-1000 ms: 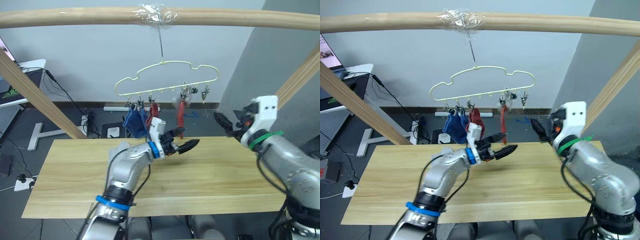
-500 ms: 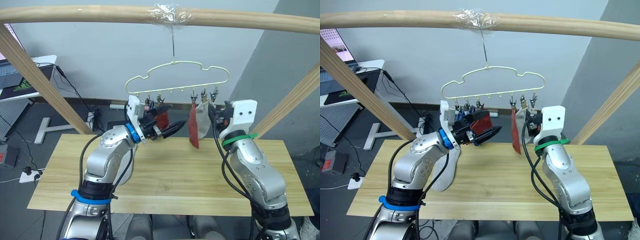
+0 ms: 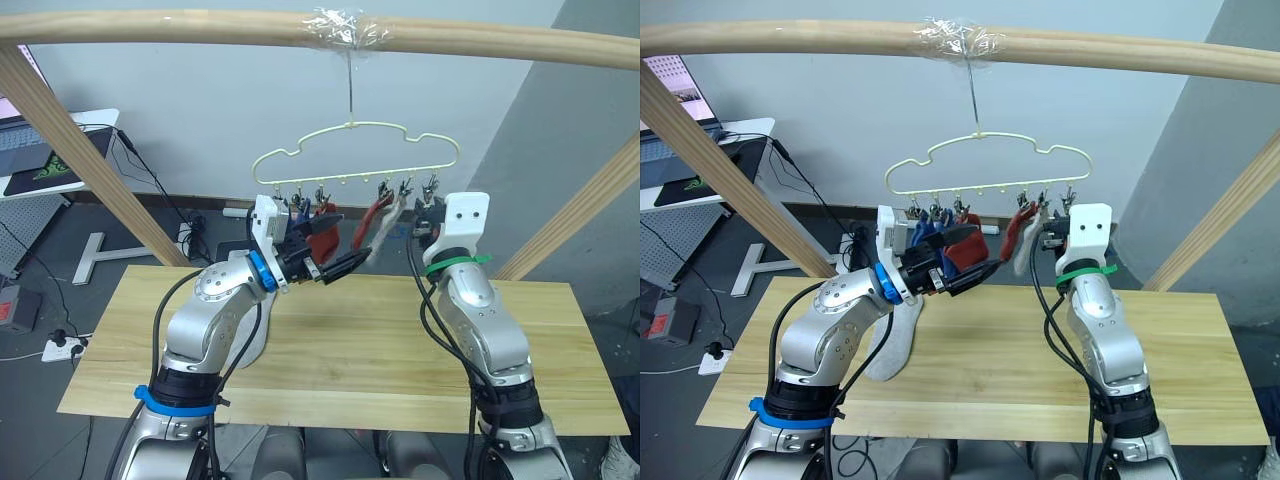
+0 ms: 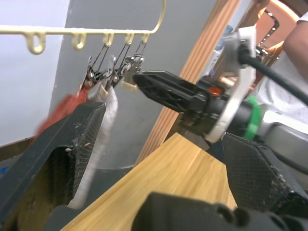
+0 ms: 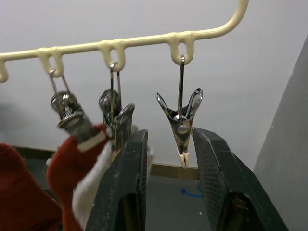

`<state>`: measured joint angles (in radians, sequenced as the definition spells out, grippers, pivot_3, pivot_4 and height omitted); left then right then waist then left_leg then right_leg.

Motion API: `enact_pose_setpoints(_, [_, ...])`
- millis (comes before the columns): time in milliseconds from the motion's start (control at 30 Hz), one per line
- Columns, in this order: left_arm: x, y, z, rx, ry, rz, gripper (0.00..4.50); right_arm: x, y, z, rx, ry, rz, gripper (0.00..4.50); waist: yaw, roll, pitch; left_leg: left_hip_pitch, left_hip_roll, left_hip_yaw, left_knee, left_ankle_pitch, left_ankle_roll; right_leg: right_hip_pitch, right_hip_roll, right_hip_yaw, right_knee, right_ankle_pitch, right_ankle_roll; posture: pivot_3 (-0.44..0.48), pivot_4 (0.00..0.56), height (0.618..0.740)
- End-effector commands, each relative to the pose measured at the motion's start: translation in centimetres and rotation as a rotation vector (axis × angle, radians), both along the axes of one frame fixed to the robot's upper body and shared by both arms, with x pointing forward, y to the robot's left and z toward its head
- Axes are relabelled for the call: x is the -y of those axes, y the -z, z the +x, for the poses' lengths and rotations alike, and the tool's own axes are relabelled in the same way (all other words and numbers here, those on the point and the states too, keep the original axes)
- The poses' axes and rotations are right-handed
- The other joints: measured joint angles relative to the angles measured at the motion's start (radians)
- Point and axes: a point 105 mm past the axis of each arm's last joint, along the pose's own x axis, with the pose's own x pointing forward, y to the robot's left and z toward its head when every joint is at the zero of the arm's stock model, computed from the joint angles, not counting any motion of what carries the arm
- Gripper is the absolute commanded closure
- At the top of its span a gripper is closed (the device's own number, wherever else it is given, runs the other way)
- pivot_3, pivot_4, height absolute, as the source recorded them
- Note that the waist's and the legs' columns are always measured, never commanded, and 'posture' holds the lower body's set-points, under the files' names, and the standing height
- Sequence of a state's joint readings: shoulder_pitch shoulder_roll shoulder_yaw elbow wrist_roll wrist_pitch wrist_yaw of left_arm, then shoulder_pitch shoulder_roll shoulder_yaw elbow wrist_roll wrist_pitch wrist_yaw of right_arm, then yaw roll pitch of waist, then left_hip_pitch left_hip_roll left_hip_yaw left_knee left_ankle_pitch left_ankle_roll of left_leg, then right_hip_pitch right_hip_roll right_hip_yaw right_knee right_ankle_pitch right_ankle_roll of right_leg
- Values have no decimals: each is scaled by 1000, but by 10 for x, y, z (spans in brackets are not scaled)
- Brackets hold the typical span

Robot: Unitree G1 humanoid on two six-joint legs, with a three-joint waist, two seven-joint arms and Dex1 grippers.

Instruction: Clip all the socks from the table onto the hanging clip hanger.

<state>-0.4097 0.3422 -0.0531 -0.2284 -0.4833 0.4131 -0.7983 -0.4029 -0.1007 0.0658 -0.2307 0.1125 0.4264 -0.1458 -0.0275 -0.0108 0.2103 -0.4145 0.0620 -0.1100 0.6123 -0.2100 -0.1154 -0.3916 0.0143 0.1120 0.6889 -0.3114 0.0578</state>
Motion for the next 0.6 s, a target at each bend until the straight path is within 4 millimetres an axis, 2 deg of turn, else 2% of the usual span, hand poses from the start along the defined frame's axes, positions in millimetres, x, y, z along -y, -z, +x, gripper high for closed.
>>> enact_pose_setpoints(33, [0,-17,-7,61,27,-11,0,5,-15,1,71,14,11,2997,0,0,0,0,0,0,0,0,0,0,0,0,0,0,0,115,158,740])
enact_pose_setpoints(233, [0,-18,-8,65,27,-16,0,6,-18,6,90,9,20,2997,2,0,0,0,0,0,0,0,0,0,0,0,1,0,0,122,150,740])
enact_pose_setpoints(600, [-2,-21,-13,77,40,-23,0,2,-27,6,128,-11,30,2997,5,0,-1,1,0,0,0,0,0,0,0,0,2,0,0,128,131,740])
